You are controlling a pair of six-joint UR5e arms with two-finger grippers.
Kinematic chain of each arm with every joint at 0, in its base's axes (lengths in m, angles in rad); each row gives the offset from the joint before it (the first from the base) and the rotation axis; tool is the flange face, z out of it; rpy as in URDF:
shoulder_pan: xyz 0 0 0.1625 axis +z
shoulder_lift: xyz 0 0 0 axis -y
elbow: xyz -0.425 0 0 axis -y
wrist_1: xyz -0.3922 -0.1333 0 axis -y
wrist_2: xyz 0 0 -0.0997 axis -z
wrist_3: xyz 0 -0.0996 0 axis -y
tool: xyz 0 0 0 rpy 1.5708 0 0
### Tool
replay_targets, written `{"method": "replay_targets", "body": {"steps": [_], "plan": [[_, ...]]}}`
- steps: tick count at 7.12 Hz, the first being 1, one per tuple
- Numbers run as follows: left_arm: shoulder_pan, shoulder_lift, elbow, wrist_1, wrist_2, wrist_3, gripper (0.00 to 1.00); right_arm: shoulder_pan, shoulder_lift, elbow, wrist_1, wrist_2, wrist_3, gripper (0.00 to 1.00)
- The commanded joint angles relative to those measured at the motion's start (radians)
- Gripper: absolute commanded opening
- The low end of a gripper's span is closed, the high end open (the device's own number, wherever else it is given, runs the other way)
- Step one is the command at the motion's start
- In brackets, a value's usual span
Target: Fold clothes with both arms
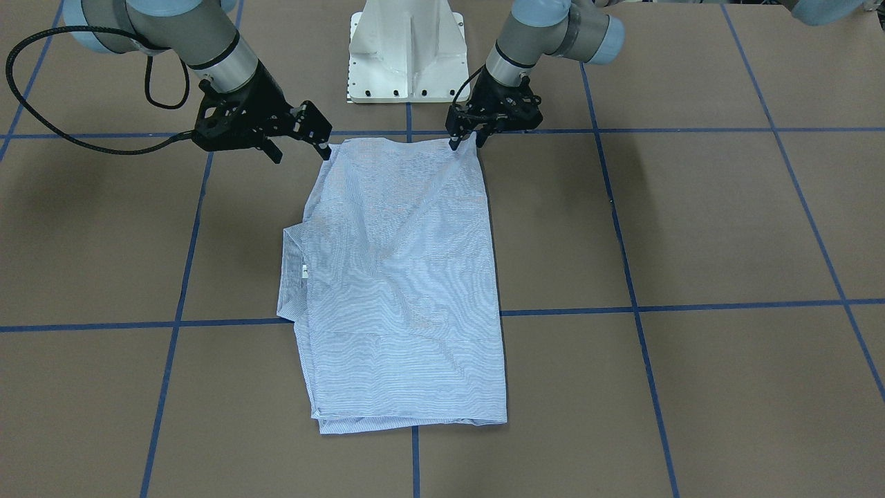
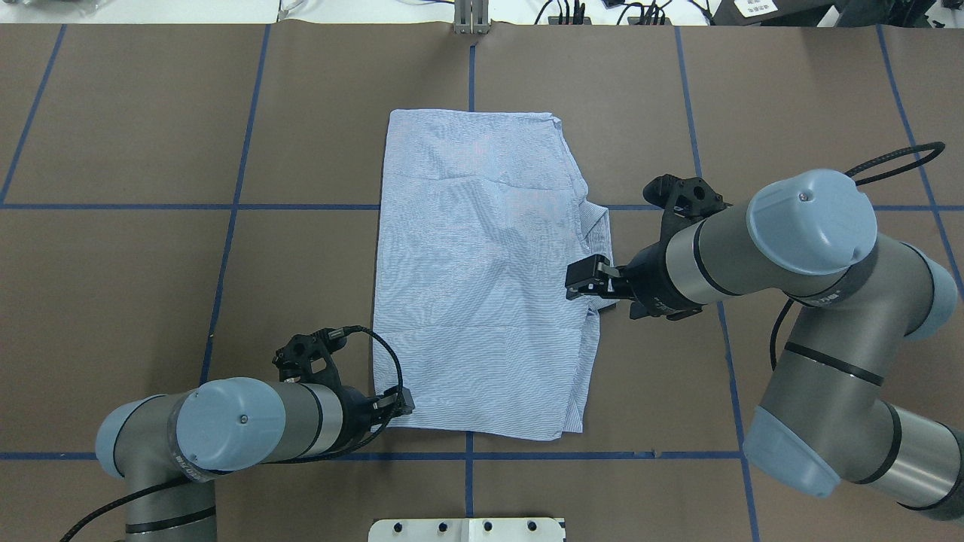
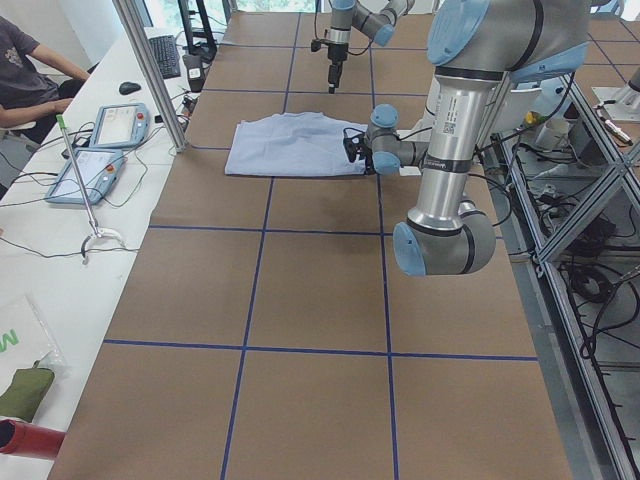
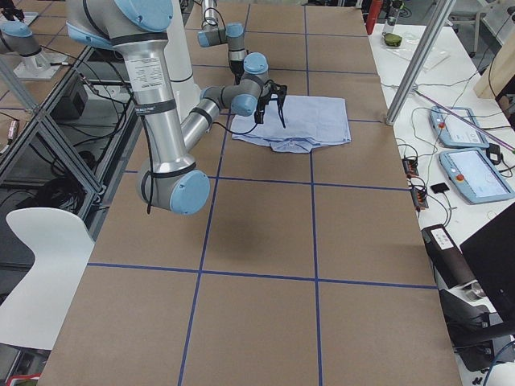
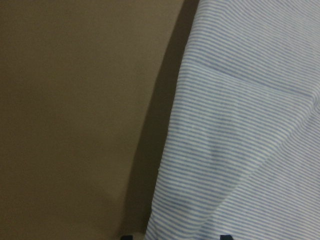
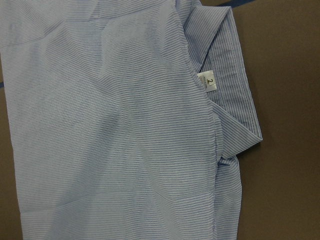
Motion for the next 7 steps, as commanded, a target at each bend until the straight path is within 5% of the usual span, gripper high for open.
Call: {"method": "replay_targets", "body": {"steps": [1, 4, 6, 7], "plan": [[0.007, -0.001, 0.0, 0.021, 0.0, 0.0, 0.66, 0.0, 0.0, 0.0, 0.0, 0.0, 0.0, 1.0], [0.026, -0.005, 0.002, 0.024, 0.0, 0.0, 0.65, 0.005, 0.0, 0.0, -0.002, 0.001, 0.0, 1.0], [0.025, -0.011, -0.004, 0.033, -0.002, 0.0, 0.48, 0.008, 0.0, 0.0, -0.002, 0.001, 0.0, 1.0], [0.025, -0.011, -0.006, 0.035, -0.003, 0.0, 0.48, 0.01, 0.0, 0.0, -0.002, 0.001, 0.0, 1.0]]}}
